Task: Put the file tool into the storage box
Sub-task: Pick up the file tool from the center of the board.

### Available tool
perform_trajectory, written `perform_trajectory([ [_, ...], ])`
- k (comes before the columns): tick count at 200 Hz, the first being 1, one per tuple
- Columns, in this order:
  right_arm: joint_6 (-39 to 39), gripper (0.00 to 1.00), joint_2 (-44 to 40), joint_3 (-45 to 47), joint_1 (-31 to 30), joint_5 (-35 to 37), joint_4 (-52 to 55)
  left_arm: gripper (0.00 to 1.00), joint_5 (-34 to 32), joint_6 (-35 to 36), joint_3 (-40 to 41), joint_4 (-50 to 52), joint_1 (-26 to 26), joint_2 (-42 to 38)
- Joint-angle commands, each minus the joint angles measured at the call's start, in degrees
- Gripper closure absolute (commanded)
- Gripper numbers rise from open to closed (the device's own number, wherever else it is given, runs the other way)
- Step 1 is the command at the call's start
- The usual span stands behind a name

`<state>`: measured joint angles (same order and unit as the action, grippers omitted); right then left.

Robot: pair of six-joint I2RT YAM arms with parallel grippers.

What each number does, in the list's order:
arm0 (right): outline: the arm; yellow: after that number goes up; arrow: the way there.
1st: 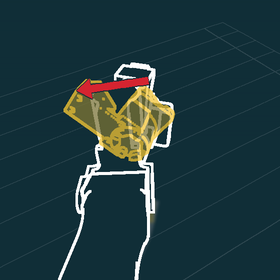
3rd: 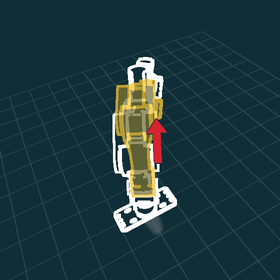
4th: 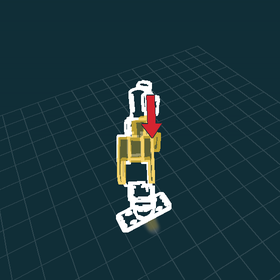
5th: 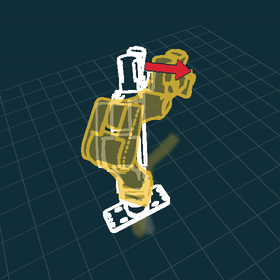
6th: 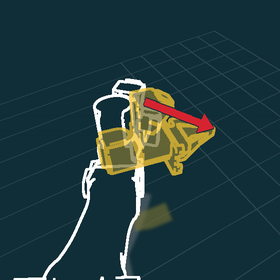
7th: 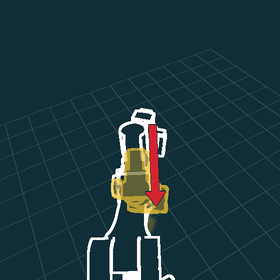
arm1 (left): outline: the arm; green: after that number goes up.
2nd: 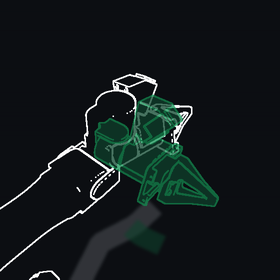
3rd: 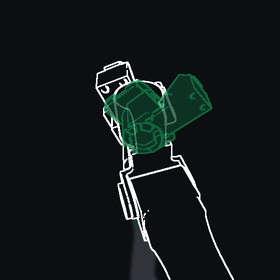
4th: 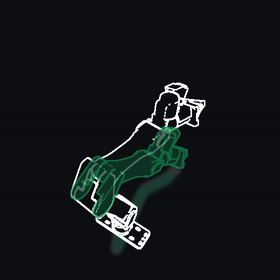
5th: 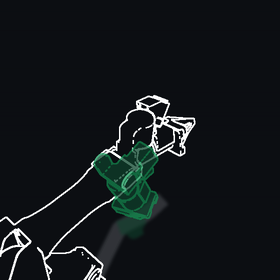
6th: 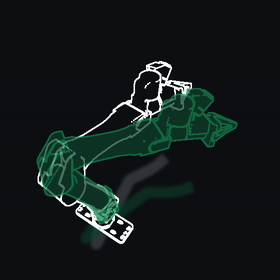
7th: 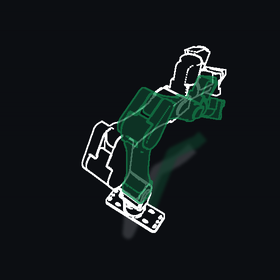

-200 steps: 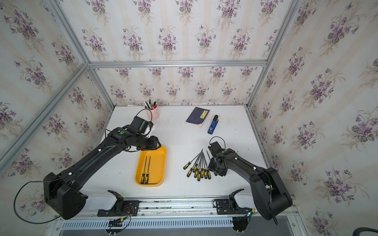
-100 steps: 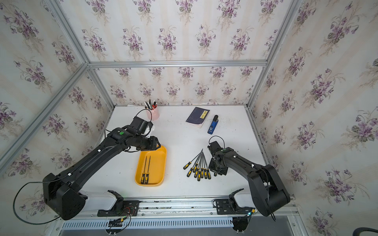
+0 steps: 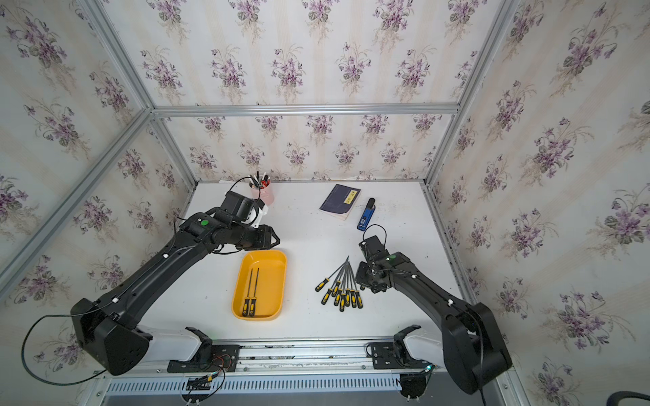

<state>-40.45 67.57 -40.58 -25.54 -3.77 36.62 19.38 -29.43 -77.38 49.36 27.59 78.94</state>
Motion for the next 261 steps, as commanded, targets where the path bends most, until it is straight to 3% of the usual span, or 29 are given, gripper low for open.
perform_trajectory([
  [1, 2.8, 1.00, -6.4, -2.6, -0.2, -6.1, -2.5, 0.47, 7.8, -1.3, -2.3, -3.4, -0.2, 0.9],
  [31, 2.6, 1.00, -14.6, -4.6, -0.7, -15.6, -8.5, 0.46, 20.0, -6.6, -3.1, -11.4, -0.4, 1.7],
  [62, -1.3, 1.00, -17.4, -4.0, -4.8, -19.5, -15.4, 0.45, 25.4, -13.3, -1.8, -21.8, -0.3, 4.2],
  [82, -2.1, 1.00, -15.7, -4.9, -11.5, -17.3, -17.1, 0.45, 25.7, -14.9, -2.7, -23.3, -0.2, 5.5],
  [106, -3.2, 1.00, -12.5, -5.5, -15.1, -16.4, -19.1, 0.46, 26.0, -15.8, -3.2, -25.0, 0.2, 6.0],
  [261, -3.6, 1.00, -0.4, -9.8, -23.1, -18.1, -25.8, 0.46, 18.4, -12.3, -2.3, -19.0, 1.4, 8.7],
])
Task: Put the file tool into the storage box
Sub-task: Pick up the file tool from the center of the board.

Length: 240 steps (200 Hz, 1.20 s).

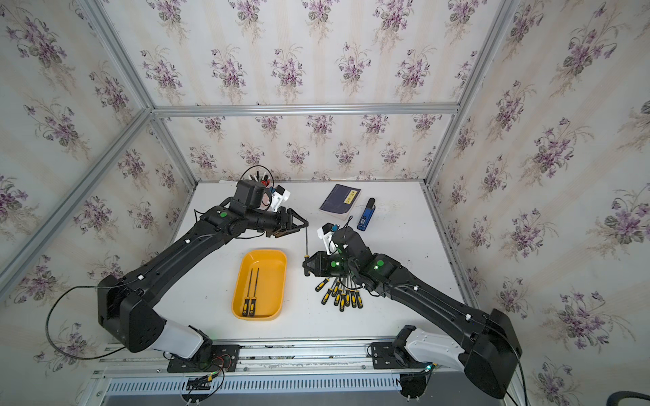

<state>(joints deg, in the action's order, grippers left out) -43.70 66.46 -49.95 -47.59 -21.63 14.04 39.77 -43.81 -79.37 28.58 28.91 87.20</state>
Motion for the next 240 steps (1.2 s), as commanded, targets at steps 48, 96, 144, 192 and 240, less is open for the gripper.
perform_trajectory([
  [48, -0.6, 1.00, 2.0, -0.8, -2.2, -0.7, -4.1, 0.50, -5.4, 3.9, -1.4, 5.2, 0.1, 1.0],
  [96, -0.7, 1.00, 3.0, -0.7, -2.9, -1.1, -4.2, 0.58, -8.2, 4.6, -1.7, 6.9, 0.1, 1.1],
  [144, -0.8, 1.00, 4.5, -1.3, -3.7, -1.6, -5.0, 0.75, -10.0, 4.7, -2.0, 8.1, 0.1, 1.6],
  [192, -0.7, 1.00, 6.1, -1.6, -4.5, -1.2, -4.9, 1.00, -10.7, 5.9, -2.4, 9.5, 0.0, 1.3],
  [240, -0.2, 0.58, 6.6, -2.2, -4.5, 0.0, -3.5, 1.00, -11.6, 7.9, -2.6, 13.1, -0.5, 0.0],
])
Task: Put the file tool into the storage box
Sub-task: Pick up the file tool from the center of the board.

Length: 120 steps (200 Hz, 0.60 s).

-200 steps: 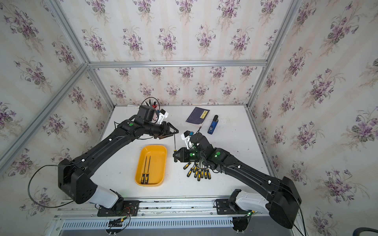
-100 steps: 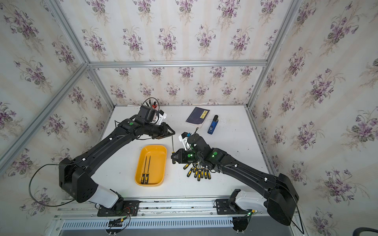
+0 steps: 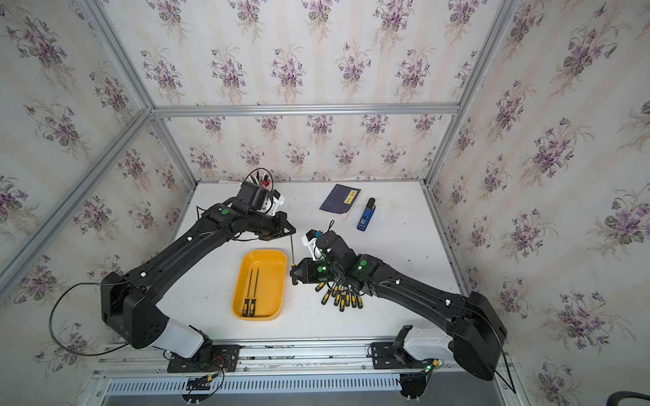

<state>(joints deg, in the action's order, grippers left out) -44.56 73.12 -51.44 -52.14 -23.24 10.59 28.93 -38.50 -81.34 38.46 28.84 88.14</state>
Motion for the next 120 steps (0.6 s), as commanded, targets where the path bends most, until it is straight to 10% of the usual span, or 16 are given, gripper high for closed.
perform_trajectory([
  [1, 0.7, 0.56, -0.1, -0.8, 0.0, 1.6, -0.1, 1.00, -0.7, 2.7, -0.6, 3.4, -0.4, -1.0],
  [44, 1.4, 0.20, -0.8, -1.6, 0.0, 4.7, 2.0, 1.00, -1.0, 5.3, -0.8, 7.9, -2.4, -3.1],
  [120, 1.7, 0.15, -3.0, -1.5, 0.1, 10.0, 6.9, 1.00, -8.0, 13.9, 1.2, 17.8, -9.1, -6.6],
])
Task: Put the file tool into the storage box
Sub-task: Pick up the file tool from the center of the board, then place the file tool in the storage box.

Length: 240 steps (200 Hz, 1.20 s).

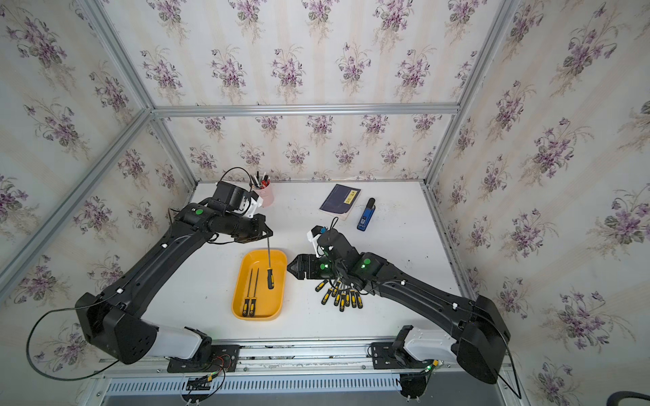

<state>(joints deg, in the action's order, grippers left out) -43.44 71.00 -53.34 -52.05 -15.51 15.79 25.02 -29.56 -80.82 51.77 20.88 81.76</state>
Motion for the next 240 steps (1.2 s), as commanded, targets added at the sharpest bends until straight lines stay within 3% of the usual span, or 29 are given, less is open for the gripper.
perform_trajectory([
  [1, 0.6, 0.15, -1.0, 0.4, 0.0, 2.5, 1.8, 1.00, -4.2, 5.1, 0.8, 4.6, -1.1, -0.2],
  [19, 0.4, 0.15, -1.5, 0.9, 0.3, 3.2, 2.3, 1.00, -8.0, 6.2, 2.3, 5.4, -1.6, 0.3],
  [75, -0.6, 0.15, -2.6, 2.2, 0.6, 4.2, 2.9, 1.00, -10.6, 5.3, 10.2, 0.2, -1.9, 3.4],
  [240, -1.5, 0.14, -1.4, 4.9, 1.1, 4.7, 1.9, 1.00, -14.5, 2.0, 22.1, -10.1, 1.4, 8.8],
])
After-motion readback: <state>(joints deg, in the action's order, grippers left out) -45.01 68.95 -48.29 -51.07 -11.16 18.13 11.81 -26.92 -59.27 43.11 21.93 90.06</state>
